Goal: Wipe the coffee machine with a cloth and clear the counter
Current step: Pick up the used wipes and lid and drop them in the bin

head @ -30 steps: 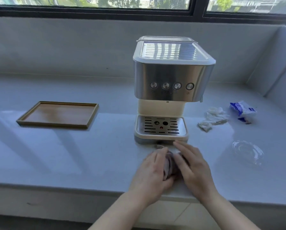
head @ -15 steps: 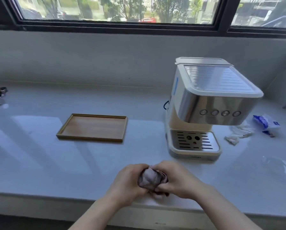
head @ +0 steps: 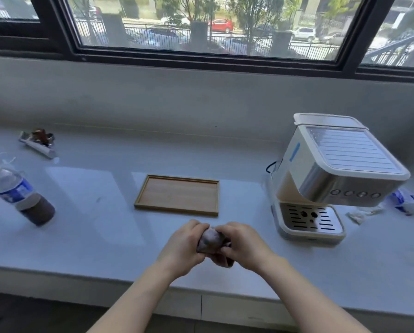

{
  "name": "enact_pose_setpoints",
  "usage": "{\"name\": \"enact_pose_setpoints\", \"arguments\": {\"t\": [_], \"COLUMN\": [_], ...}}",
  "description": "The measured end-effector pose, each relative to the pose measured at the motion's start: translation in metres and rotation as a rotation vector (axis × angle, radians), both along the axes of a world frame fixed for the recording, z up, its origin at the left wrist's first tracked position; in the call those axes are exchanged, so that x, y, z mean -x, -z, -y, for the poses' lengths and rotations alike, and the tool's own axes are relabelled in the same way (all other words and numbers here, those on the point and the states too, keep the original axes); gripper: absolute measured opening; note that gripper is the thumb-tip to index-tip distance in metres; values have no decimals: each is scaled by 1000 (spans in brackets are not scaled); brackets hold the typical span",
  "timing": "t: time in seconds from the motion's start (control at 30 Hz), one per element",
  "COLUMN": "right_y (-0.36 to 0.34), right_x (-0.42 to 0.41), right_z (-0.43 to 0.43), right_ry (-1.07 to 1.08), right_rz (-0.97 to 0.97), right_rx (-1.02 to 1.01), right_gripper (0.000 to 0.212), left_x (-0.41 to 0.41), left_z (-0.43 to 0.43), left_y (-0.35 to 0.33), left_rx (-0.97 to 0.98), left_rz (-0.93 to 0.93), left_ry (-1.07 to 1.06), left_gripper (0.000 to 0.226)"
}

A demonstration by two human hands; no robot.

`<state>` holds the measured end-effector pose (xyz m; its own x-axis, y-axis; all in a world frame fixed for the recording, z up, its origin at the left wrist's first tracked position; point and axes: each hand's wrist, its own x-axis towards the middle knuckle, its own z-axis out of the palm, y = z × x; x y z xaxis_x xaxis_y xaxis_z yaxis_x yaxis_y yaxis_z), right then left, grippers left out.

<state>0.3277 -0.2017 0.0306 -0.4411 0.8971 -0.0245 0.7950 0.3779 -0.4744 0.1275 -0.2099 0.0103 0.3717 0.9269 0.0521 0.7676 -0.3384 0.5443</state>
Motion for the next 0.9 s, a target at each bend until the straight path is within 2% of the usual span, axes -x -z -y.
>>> {"name": "enact_pose_setpoints", "arguments": {"t": [0.13,0.23,0.37,0.57,0.9], "right_y": [-2,0,5,23,38], "right_x": [20,34,49,57,59], "right_z": [-7,-14,-26,-27,-19], "right_ry": [-34,-44,-71,-148,-115], "right_rz": [139,179,216,303,316], "right_rx": [21,27,55,129,128], "right_gripper": [28,17,13,23,34], "left_x": [19,30,42,48,45], "left_z": [-7,-13,-20,-21,-17], "left_y": [5,9,18,35,40], "left_rx": [58,91,123,181,183], "left_rz": [-66,-70,-75,-174,-247], "left_ry": [33,18,-10,49,56], "left_gripper": [59,56,55,50,54]}}
